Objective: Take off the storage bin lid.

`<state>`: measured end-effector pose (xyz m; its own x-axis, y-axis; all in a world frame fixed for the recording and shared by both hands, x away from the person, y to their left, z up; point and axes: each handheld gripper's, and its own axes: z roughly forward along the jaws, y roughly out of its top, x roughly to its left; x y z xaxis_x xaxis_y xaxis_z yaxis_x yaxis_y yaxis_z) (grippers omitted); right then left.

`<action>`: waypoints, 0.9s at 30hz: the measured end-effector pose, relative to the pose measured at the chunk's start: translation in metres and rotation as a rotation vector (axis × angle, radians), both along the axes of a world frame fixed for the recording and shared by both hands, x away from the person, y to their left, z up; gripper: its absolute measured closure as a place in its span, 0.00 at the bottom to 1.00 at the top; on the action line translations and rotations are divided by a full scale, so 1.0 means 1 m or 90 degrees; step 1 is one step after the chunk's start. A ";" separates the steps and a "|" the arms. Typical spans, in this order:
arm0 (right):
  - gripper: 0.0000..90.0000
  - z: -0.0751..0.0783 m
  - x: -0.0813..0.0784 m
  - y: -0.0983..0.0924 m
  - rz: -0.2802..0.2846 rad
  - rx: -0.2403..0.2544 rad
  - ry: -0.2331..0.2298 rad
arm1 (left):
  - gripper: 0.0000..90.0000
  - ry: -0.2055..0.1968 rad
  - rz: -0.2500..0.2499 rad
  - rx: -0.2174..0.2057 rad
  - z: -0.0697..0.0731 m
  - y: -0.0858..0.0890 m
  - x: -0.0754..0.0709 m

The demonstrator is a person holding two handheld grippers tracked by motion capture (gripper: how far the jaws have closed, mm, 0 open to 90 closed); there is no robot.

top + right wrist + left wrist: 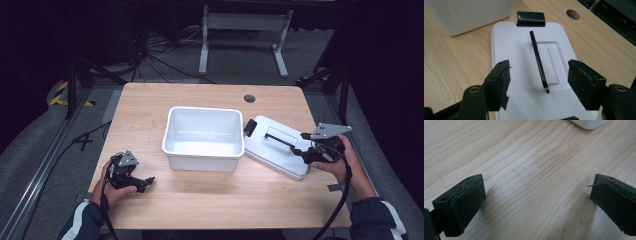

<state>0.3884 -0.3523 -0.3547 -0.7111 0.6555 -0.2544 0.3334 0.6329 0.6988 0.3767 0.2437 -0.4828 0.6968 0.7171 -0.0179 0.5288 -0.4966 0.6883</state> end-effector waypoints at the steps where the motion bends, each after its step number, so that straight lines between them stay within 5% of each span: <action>1: 0.37 -0.001 -0.002 -0.001 -0.002 0.003 -0.003 | 0.00 0.002 0.000 -0.001 0.000 0.000 0.000; 15: 0.28 -0.020 -0.040 -0.025 -0.031 0.043 -0.039 | 0.00 -0.003 -0.007 0.004 0.000 0.001 -0.003; 27: 0.27 -0.051 -0.063 -0.039 -0.046 0.046 -0.015 | 0.00 0.000 -0.004 -0.001 0.000 0.001 -0.004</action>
<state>0.3257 -0.3916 -0.4054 -0.6563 0.7218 -0.2197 0.3595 0.5551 0.7501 0.3725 0.2444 -0.4830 0.7012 0.7127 -0.0190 0.5257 -0.4988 0.6891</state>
